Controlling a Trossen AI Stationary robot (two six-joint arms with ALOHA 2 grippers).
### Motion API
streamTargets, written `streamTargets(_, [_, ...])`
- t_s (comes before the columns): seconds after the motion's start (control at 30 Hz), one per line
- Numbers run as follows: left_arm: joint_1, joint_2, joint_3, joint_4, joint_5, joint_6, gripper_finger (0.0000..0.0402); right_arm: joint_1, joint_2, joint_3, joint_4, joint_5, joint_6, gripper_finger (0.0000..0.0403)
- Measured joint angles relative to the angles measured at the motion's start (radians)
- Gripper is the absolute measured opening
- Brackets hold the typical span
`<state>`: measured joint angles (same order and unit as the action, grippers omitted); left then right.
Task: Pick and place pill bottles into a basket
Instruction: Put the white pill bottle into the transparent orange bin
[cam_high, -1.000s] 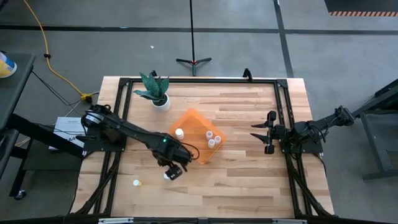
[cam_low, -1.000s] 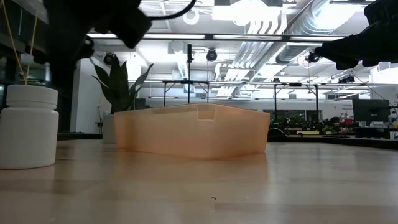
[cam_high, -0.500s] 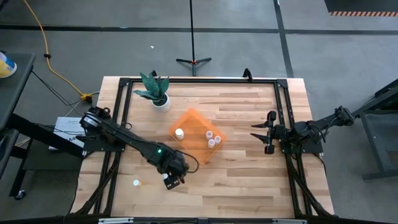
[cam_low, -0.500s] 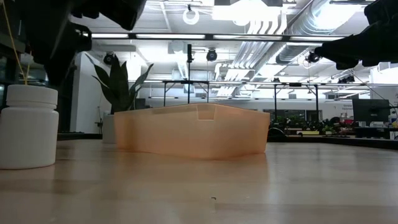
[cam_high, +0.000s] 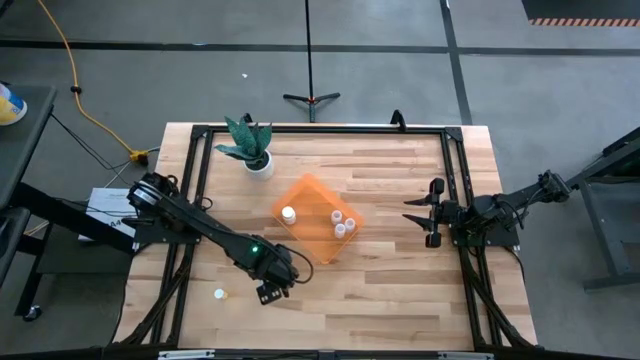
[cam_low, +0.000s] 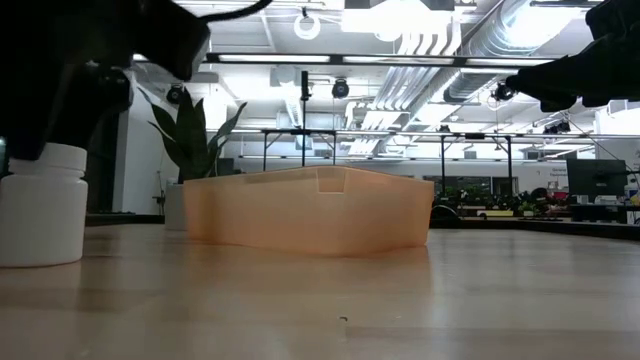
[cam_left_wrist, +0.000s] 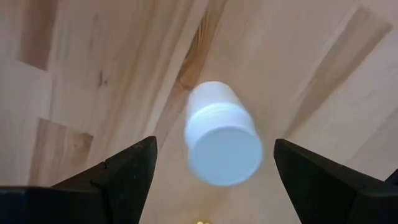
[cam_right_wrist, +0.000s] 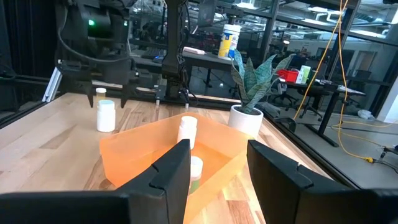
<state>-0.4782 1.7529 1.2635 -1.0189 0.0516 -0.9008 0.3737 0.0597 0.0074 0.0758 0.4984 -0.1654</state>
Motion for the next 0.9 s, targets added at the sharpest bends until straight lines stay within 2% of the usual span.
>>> streamTargets(0.5, [0.0, 0.0, -0.022, 0.05, 0.002, 0.051, 0.0355, 0.0, 0.0, 0.0, 0.0, 0.0, 0.0, 0.0149])
streamTargets(0.9, [0.0, 0.0, -0.022, 0.049, -0.001, 0.108, 0.0253, 0.0, 0.0, 0.0, 0.0, 0.0, 0.0, 0.0149])
